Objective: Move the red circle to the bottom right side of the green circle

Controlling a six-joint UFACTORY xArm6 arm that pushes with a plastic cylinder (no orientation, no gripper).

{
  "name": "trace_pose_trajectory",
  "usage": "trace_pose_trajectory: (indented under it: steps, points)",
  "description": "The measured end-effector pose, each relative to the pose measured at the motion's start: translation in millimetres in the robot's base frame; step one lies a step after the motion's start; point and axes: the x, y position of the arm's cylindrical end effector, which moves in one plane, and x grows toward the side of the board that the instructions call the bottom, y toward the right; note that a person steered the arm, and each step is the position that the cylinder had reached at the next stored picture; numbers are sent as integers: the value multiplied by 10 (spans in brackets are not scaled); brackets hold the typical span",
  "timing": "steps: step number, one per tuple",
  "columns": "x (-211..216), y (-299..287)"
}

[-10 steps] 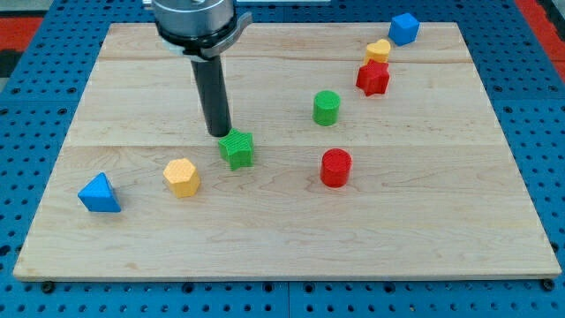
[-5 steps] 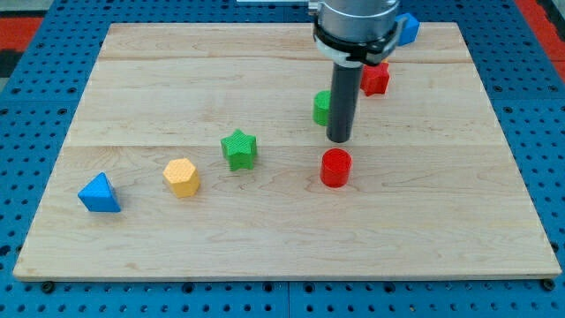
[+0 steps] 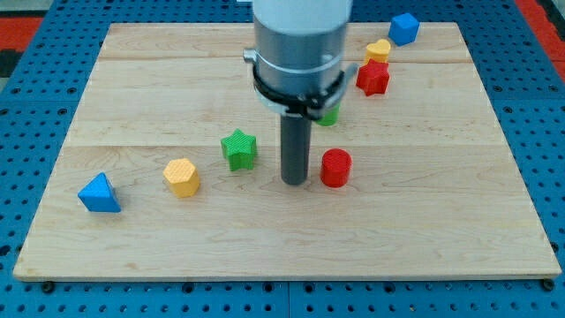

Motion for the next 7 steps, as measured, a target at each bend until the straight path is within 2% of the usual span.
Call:
trace_pose_trajectory:
  steps: [1,3,4,5,7]
  points:
    - [-128,-13]
    - [437,39]
    - [612,281]
    - [496,496]
    - [-22,462]
